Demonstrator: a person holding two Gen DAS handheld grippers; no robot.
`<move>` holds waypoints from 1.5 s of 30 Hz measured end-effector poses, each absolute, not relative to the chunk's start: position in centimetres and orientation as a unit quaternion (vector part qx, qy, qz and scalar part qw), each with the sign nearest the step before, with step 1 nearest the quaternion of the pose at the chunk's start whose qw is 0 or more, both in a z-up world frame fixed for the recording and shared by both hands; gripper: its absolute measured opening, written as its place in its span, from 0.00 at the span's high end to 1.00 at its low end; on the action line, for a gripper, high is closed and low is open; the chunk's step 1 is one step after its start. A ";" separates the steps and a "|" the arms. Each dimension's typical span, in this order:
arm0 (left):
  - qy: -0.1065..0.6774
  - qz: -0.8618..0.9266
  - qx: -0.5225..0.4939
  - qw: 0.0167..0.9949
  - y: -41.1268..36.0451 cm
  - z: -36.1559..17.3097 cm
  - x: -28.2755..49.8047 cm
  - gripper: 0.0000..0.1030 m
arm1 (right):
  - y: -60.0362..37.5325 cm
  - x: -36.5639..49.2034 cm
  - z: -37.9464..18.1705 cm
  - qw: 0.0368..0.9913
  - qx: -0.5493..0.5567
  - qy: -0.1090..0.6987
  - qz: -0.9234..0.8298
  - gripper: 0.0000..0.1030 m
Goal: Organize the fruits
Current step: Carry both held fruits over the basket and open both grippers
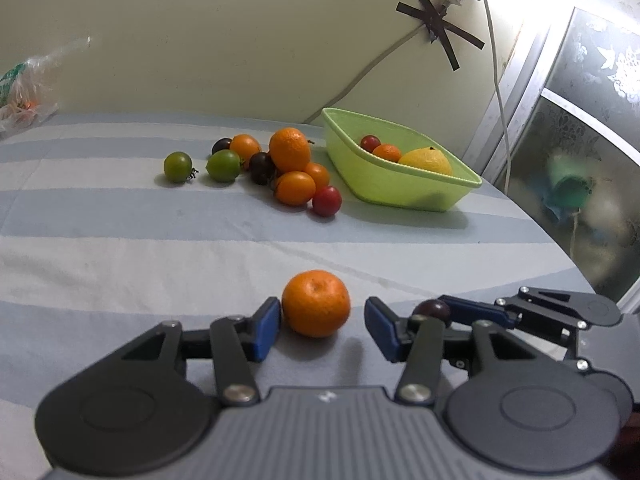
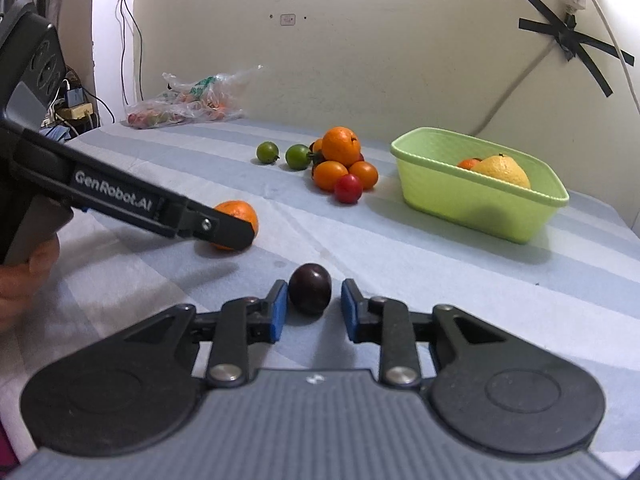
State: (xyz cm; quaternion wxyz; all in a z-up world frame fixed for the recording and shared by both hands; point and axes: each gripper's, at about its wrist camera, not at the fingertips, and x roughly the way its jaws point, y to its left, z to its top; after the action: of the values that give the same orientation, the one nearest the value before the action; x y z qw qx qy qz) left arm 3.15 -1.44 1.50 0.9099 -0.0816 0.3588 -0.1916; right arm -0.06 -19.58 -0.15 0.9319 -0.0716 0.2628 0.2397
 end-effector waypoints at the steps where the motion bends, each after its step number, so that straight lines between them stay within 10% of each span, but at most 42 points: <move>1: 0.356 -0.192 -0.080 0.911 -1.5 1.4 3.1 0.54 | -19.4 0.0 -0.2 0.932 -0.074 0.262 0.239 0.68; 45: 0.314 -0.181 -0.039 0.931 -2.1 0.7 1.9 0.64 | -18.5 0.1 -0.2 0.933 -0.084 0.257 0.238 0.75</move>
State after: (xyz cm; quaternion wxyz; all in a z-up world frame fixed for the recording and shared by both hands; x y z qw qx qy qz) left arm 1.89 -2.10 0.70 0.9310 -0.0393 0.3145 -0.1810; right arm 0.07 -18.47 -0.17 0.9328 -0.0837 0.2570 0.2385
